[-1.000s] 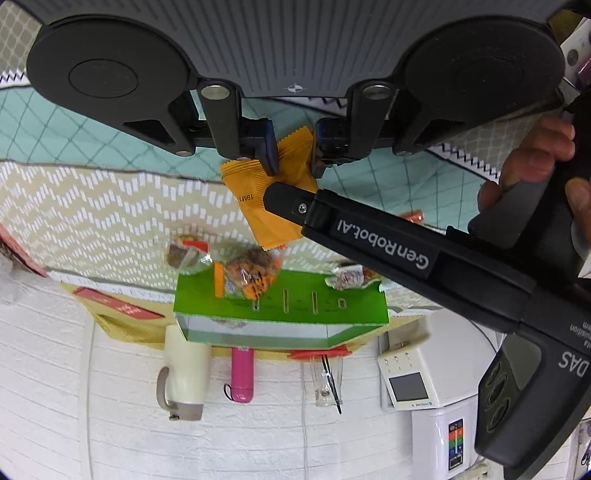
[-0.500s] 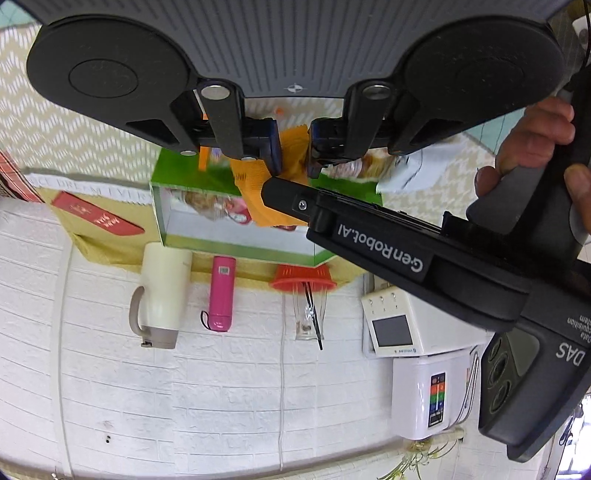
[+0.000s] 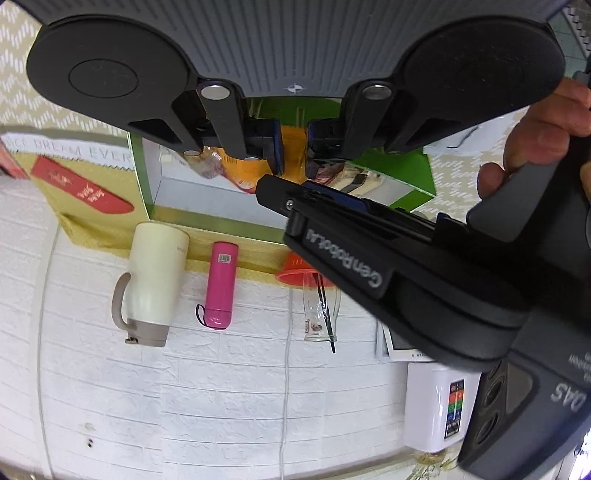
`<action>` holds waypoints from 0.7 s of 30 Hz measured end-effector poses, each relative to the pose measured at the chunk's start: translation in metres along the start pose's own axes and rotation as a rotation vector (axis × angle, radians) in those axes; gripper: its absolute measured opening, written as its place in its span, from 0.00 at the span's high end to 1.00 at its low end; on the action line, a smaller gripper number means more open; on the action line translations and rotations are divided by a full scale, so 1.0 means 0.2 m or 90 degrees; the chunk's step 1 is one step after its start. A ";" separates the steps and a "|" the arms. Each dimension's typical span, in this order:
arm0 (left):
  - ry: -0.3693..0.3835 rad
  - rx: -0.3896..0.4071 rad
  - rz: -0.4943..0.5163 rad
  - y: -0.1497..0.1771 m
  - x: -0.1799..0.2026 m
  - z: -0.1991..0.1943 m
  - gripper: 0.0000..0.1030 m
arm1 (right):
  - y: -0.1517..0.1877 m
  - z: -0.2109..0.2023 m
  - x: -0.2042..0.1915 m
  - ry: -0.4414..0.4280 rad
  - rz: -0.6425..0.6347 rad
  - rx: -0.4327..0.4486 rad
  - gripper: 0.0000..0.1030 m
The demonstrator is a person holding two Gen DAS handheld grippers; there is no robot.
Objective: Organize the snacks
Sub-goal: 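Lower the orange pouch into the green box and open the left gripper, then grasp the white pouch with the left gripper while the right gripper grasps the sausage-stick packet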
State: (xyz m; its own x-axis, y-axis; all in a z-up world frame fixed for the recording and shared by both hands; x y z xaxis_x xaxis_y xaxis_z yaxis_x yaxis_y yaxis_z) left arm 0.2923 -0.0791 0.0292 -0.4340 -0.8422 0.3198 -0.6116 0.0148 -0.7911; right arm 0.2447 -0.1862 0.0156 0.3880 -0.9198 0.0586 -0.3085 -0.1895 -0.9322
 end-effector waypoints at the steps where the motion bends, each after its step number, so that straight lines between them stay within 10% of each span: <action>1: -0.005 0.000 -0.002 -0.01 -0.01 0.01 0.86 | 0.00 0.03 0.00 0.007 -0.007 -0.004 0.80; 4: -0.015 0.004 -0.005 0.00 -0.04 0.03 0.52 | 0.02 0.10 0.02 0.015 -0.013 -0.017 0.73; 7: -0.028 0.022 0.004 0.01 -0.06 0.01 0.45 | 0.04 0.11 0.03 0.017 -0.015 -0.008 0.46; 9: -0.034 0.033 0.001 0.01 -0.08 -0.01 0.40 | 0.05 0.09 0.03 0.021 -0.016 0.000 0.02; 12: -0.077 0.049 -0.003 0.02 -0.10 -0.03 0.09 | 0.07 0.06 0.02 0.017 -0.010 0.010 0.00; 21: -0.126 0.062 0.022 0.04 -0.10 -0.09 0.09 | 0.09 -0.02 -0.07 0.012 -0.044 0.001 0.00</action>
State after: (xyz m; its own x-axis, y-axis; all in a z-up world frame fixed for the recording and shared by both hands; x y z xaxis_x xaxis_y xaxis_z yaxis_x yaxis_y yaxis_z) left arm 0.2837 -0.0515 0.0257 -0.3101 -0.9314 0.1906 -0.5277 0.0019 -0.8495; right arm 0.2314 -0.1778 0.0000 0.3926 -0.9106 0.1292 -0.2807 -0.2524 -0.9260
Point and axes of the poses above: each gripper's, at about its wrist camera, not at the fingertips, and z roughly the way its jaws point, x to its right, y to its underside, the point moved 6 cm from there along z, roughly the way its jaws point, and after that the axes turned 1 degree about -y, right-handed, at the moved point
